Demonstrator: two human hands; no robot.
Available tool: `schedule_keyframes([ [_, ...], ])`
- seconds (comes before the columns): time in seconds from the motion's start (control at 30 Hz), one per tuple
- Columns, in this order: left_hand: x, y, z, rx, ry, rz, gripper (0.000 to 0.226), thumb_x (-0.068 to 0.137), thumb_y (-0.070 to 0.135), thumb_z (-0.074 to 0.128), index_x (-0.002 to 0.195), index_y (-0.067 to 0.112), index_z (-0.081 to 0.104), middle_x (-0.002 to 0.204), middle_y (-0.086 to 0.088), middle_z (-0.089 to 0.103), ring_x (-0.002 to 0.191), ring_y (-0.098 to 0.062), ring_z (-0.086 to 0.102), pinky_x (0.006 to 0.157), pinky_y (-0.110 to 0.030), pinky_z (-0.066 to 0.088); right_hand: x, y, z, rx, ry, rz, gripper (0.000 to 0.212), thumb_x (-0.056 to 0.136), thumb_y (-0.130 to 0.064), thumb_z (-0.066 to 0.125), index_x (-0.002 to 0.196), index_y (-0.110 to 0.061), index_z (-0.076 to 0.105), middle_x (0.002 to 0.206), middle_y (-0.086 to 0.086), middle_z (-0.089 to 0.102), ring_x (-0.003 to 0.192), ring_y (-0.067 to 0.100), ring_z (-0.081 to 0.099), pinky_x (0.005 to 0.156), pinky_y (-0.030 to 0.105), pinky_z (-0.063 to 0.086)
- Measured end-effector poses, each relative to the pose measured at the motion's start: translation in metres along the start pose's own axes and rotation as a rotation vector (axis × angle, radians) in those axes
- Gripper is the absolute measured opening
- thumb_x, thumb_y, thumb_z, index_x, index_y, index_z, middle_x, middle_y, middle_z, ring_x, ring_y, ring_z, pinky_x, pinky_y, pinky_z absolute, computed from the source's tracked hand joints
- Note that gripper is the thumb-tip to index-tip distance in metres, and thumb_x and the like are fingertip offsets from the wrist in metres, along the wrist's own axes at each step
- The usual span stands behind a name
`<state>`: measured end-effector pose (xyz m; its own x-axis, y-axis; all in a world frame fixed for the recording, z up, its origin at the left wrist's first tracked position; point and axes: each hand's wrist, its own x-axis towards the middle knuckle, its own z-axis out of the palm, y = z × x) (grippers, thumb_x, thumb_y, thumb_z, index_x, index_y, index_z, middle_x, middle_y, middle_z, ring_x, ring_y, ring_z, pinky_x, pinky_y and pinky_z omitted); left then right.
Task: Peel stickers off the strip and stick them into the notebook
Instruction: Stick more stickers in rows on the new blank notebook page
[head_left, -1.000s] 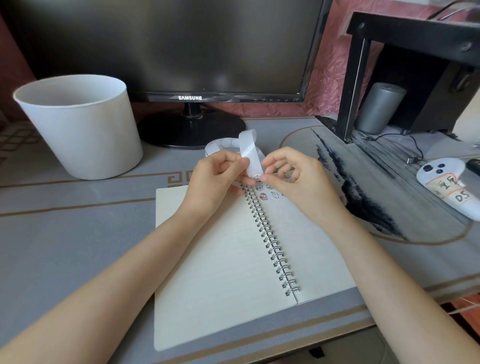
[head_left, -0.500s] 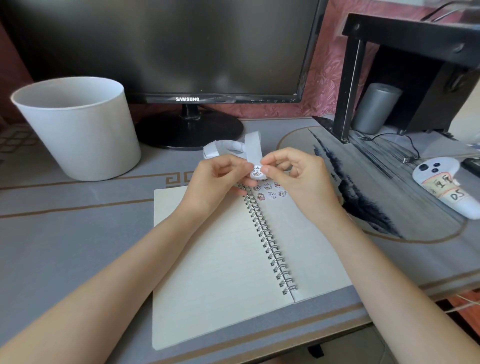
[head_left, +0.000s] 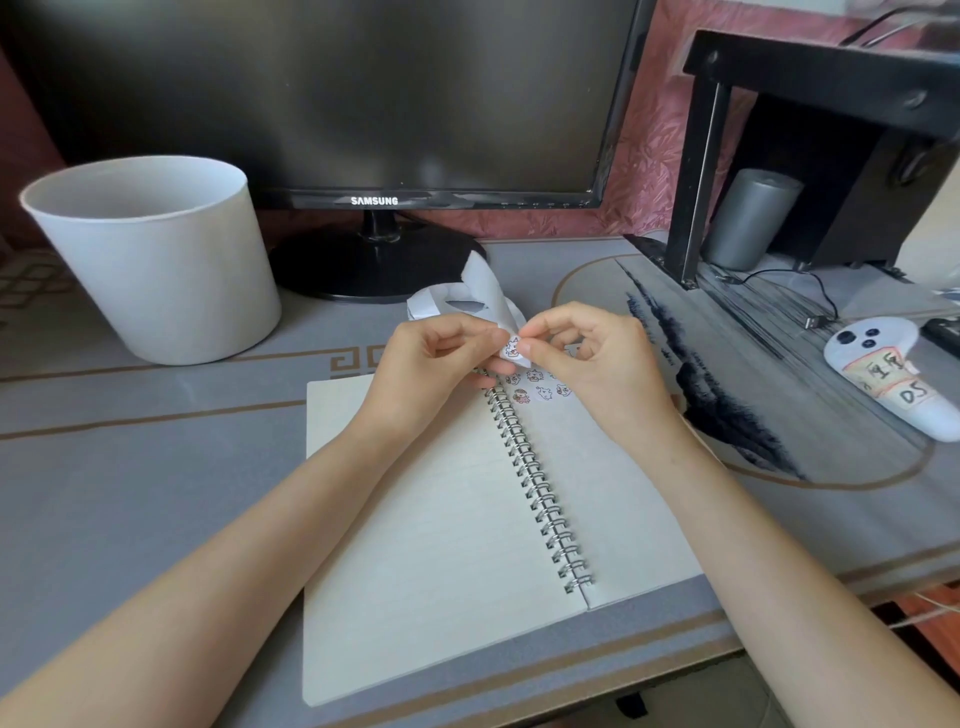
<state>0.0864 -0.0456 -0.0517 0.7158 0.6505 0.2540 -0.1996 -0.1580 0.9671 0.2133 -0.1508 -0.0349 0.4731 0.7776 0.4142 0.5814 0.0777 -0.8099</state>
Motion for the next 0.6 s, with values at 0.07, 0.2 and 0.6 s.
schedule_keyframes([
  [0.07,-0.0001,0.0004,0.0001,-0.01,-0.006,-0.002,0.011,0.09,0.01,0.061,0.084,0.011,0.07,0.078,-0.001,0.073,0.077,-0.016,0.071,0.066,-0.022,0.056,0.0006,0.0015,0.0006,0.001,0.002,0.006,0.009,0.079,-0.01,0.073,0.082,-0.018,0.071,0.069,-0.013,0.066,0.057,-0.002,0.051,0.057,0.008,0.036],
  [0.2,-0.0003,0.0009,0.0,-0.007,-0.009,0.002,0.011,0.09,0.009,0.061,0.084,0.011,0.07,0.077,-0.001,0.073,0.076,-0.015,0.071,0.065,-0.021,0.055,0.0015,0.0027,0.0005,0.004,0.006,0.01,0.01,0.079,-0.01,0.073,0.082,-0.019,0.071,0.071,-0.012,0.067,0.063,0.0,0.054,0.061,0.013,0.041],
  [0.6,0.0003,0.0009,0.0003,-0.016,0.02,-0.049,0.013,0.09,0.008,0.06,0.082,0.005,0.069,0.079,-0.006,0.072,0.076,-0.018,0.072,0.069,-0.023,0.057,-0.001,0.0027,-0.0003,-0.166,-0.034,-0.087,0.004,0.081,-0.016,0.071,0.081,-0.018,0.067,0.081,-0.012,0.059,0.06,0.004,0.05,0.061,0.015,0.032],
])
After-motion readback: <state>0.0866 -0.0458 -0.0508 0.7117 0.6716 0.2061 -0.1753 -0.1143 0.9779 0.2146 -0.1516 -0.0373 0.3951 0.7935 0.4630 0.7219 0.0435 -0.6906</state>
